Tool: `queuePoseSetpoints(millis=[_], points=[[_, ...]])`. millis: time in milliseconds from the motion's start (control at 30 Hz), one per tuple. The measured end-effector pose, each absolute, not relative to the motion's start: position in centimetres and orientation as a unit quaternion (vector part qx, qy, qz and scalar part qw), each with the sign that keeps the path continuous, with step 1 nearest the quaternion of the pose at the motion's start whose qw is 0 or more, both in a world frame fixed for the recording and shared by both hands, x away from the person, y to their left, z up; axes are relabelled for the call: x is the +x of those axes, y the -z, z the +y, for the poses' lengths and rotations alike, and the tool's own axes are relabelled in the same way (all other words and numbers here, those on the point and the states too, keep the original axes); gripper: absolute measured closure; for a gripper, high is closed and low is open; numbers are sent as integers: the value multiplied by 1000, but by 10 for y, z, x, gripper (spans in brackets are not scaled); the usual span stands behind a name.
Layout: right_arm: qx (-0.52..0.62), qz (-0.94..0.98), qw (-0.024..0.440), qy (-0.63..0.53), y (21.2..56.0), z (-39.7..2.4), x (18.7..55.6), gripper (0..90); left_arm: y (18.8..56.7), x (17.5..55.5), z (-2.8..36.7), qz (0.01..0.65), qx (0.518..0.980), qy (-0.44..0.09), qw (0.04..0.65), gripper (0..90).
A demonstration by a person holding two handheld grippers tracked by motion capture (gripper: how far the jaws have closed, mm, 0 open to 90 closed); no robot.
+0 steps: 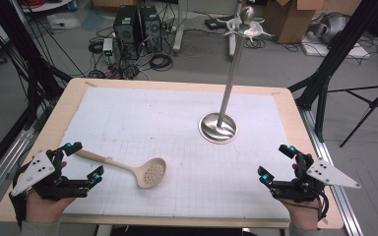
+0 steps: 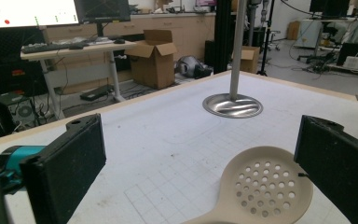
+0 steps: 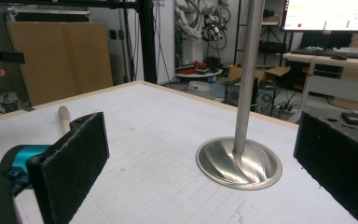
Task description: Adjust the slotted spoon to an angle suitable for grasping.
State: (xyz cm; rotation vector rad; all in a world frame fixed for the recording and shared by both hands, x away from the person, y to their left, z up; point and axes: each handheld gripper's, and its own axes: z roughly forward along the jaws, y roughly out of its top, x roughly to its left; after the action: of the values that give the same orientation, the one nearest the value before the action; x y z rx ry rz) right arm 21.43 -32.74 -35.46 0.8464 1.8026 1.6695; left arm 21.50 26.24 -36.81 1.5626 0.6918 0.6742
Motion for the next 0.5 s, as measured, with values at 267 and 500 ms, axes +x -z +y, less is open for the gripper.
queuePoseSetpoints(millis=[267, 500], points=[[310, 668, 266, -622, 354, -328, 215, 20, 373, 219, 256, 320, 689, -279, 587, 116], [312, 666, 269, -622, 354, -326, 215, 48, 377, 225, 257, 335, 707, -268, 562, 401]])
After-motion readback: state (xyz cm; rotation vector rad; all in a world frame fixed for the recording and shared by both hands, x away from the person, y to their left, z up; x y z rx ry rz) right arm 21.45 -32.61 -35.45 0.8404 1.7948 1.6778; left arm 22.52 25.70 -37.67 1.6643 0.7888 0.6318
